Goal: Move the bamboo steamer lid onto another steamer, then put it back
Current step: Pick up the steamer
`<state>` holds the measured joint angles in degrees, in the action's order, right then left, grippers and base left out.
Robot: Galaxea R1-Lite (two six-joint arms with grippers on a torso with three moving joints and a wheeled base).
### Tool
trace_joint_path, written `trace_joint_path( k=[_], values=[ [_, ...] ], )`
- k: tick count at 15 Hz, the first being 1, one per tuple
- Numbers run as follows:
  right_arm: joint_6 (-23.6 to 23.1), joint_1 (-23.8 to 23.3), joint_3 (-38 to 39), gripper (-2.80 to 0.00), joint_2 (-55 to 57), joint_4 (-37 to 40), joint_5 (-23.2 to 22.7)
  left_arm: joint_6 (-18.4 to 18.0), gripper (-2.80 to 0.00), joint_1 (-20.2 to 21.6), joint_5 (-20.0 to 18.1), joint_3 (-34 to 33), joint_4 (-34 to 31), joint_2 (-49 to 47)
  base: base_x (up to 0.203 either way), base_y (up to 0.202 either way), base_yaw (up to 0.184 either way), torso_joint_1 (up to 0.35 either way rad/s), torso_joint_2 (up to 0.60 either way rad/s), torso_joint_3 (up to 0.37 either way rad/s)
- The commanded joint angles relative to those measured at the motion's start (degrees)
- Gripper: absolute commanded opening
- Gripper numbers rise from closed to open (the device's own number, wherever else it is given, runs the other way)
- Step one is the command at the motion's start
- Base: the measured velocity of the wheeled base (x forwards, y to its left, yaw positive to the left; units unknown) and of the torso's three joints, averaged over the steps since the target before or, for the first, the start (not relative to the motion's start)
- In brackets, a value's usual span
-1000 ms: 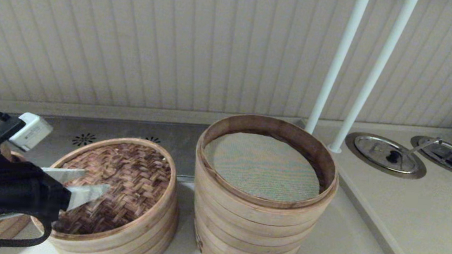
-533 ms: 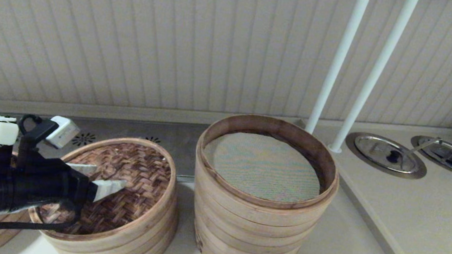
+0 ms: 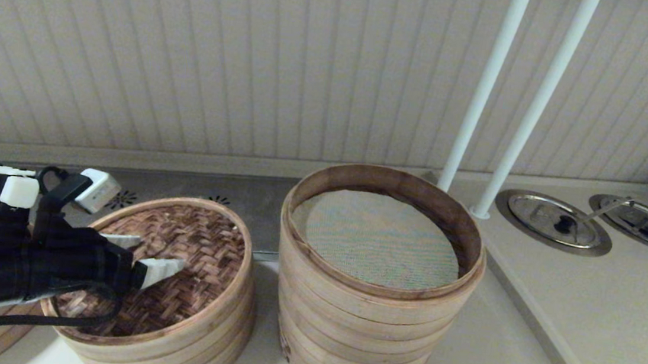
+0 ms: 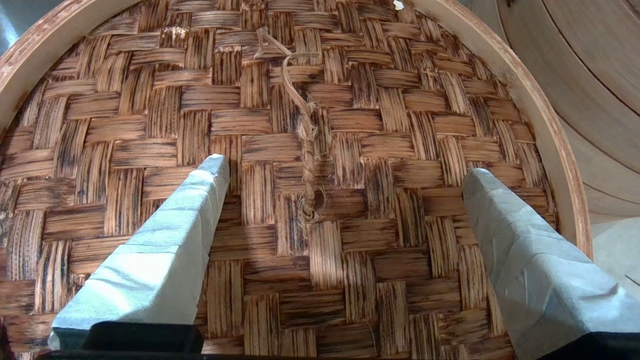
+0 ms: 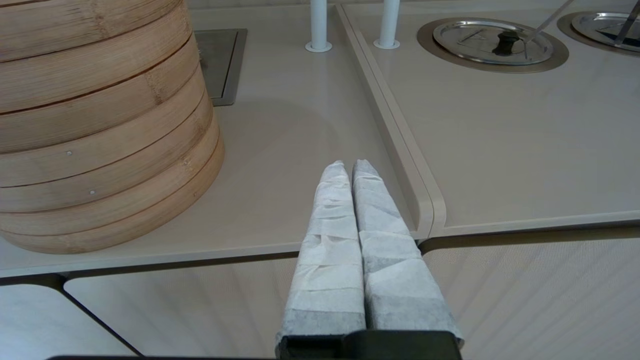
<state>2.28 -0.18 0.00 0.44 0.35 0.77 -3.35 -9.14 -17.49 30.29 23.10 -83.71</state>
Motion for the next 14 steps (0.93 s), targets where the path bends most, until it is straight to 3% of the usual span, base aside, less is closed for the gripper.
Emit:
trace_joint_path(
  k=[1, 14],
  values=[
    [0.0, 0.0, 0.2, -2.8, 0.0, 0.0, 0.0, -0.1, -2.8, 0.0, -0.1, -0.1, 0.1, 0.1, 0.0, 0.0, 0.0, 0.0, 0.0, 0.0],
    [0.0, 0.0, 0.2, -2.8, 0.0, 0.0, 0.0, -2.1, -2.8, 2.2, 1.8, -2.9, 8.6, -1.6, 0.0, 0.0, 0.0, 0.0, 0.0, 0.0]
  ],
)
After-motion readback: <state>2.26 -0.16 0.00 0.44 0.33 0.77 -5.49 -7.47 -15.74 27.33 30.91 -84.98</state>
